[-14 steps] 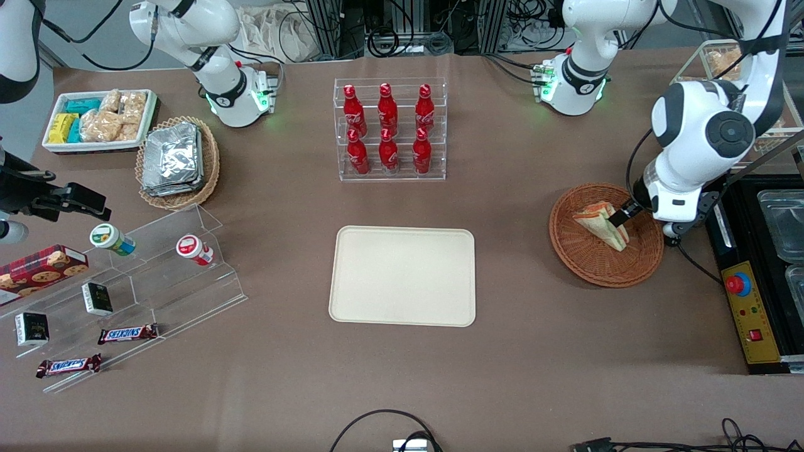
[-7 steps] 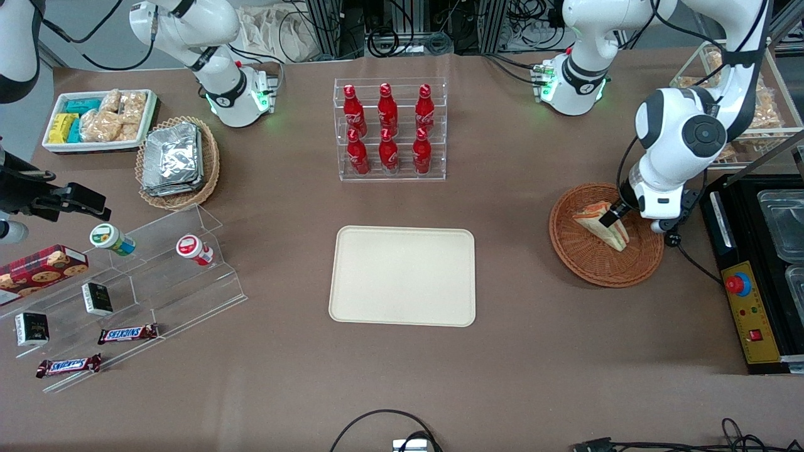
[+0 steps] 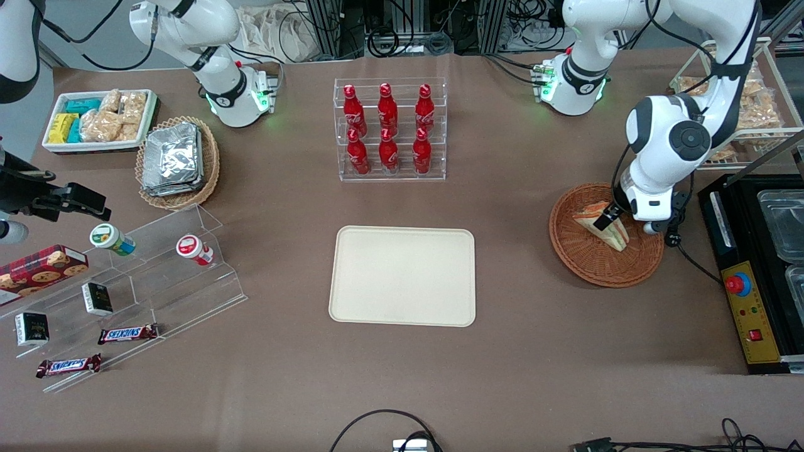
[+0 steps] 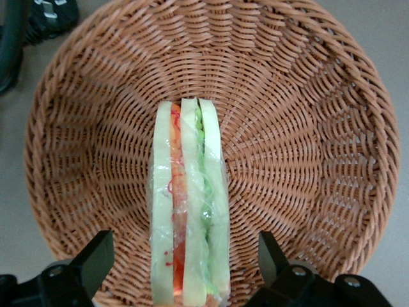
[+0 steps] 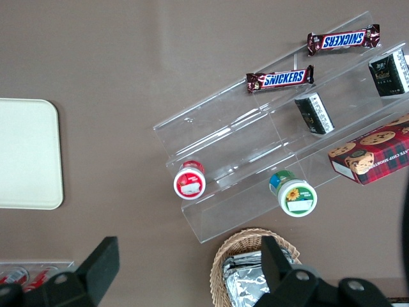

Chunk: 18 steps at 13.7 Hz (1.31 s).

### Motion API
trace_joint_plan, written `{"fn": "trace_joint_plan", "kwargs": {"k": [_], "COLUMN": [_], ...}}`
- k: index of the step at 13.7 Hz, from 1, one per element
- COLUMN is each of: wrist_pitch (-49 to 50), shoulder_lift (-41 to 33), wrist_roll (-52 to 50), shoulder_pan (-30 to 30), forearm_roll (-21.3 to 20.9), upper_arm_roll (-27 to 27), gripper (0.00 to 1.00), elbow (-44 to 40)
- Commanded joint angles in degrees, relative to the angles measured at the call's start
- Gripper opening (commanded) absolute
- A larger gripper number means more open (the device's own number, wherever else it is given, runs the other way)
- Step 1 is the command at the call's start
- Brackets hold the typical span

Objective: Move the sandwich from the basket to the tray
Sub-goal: 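Lower the left gripper and close it on the wrapped sandwich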

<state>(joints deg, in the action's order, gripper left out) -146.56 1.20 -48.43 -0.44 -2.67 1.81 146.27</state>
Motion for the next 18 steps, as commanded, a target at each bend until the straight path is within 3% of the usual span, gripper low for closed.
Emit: {"fn": "trace_joint_plan", "kwargs": {"k": [1, 4, 5, 7, 9, 12, 16, 18], "wrist_pitch": [-4.4, -5.1, -5.1, -5.3, -5.6, -5.5, -2.4, 2.8], "shoulder_lift": [1.4, 2.1, 2.2, 2.2, 2.4, 2.5, -0.1, -4.1], "wrist_roll": [-2.1, -2.1, -2.1, -1.9, -1.8, -1.2, 0.1, 6.9], "shoulder_pan": [-0.6, -0.5, -0.6, -0.6, -0.6, -0.5, -0.8, -1.1], "forearm_roll": [-1.3, -1.3, -1.3, -1.5, -3.0, -3.1, -3.6, -4.2], "upper_arm_roll": [-0.1, -0.1, -0.1, -0.1, -0.1, -0.1, 0.0, 0.3], "gripper": [1.0, 1.0, 0.89, 0.5, 0.42, 0.02, 0.0, 0.0], "elbow": [1.8, 1.8, 1.8, 1.9, 1.9, 1.7, 0.7, -0.2]}}
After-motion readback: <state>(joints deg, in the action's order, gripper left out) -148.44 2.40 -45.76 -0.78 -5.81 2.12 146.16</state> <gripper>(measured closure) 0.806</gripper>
